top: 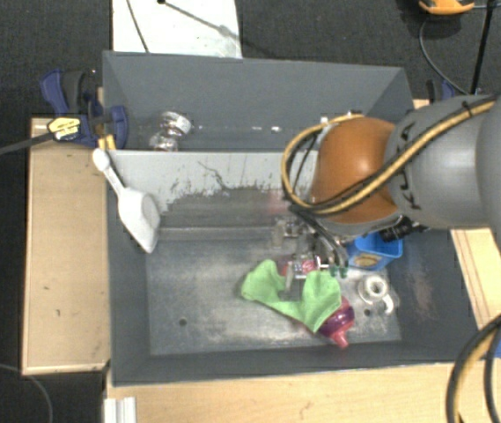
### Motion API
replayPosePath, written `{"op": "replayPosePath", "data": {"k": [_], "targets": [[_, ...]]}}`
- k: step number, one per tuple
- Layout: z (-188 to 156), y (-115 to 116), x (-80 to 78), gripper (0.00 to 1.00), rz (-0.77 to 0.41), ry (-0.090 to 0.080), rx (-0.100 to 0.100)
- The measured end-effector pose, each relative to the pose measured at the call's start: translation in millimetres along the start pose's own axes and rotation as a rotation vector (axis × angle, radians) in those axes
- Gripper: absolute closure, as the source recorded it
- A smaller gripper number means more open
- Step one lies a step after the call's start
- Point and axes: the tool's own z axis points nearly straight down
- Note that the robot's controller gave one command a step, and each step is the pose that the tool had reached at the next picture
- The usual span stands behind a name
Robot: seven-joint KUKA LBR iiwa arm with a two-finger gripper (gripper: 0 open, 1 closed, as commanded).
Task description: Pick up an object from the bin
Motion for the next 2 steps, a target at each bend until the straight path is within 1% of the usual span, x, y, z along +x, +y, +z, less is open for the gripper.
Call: {"op": "replayPosePath", "data": {"k": [1,2], "targets": [[19.5,-6.4,27.5,1.0,0.091,0.003,0.001],[19.5,-6.5,27.5,1.0,0.091,0.003,0.0]]}}
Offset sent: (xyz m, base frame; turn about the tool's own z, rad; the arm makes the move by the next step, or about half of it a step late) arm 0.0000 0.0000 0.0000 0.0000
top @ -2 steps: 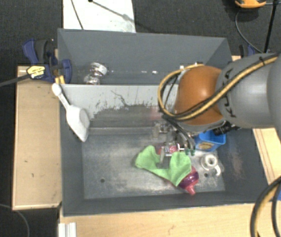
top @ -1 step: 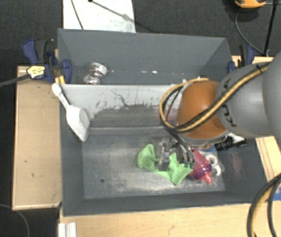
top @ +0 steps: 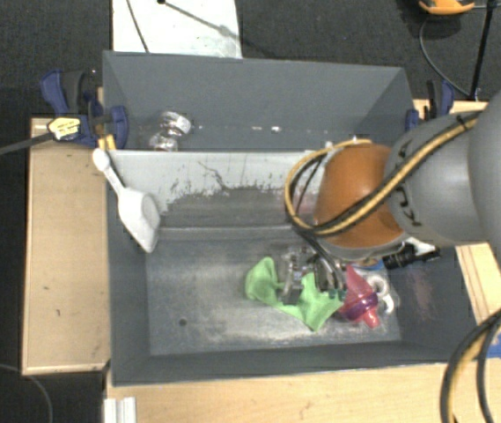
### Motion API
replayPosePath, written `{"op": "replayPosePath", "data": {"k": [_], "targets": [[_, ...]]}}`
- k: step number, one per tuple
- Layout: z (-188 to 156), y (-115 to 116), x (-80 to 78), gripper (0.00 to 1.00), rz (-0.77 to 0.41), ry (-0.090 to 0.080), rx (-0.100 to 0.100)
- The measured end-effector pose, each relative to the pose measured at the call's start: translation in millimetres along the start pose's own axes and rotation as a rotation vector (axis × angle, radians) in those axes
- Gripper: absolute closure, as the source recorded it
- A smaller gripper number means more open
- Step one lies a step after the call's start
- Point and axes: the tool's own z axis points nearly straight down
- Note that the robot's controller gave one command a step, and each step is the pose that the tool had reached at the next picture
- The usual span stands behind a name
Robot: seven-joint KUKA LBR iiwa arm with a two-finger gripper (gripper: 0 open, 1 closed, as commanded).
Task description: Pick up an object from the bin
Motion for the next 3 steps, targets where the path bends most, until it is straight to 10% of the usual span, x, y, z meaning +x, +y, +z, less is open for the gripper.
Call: {"op": "replayPosePath", "data": {"k": [3], "targets": [[-47,0,1.0,1.0,0.002,0.003,0.001]]}}
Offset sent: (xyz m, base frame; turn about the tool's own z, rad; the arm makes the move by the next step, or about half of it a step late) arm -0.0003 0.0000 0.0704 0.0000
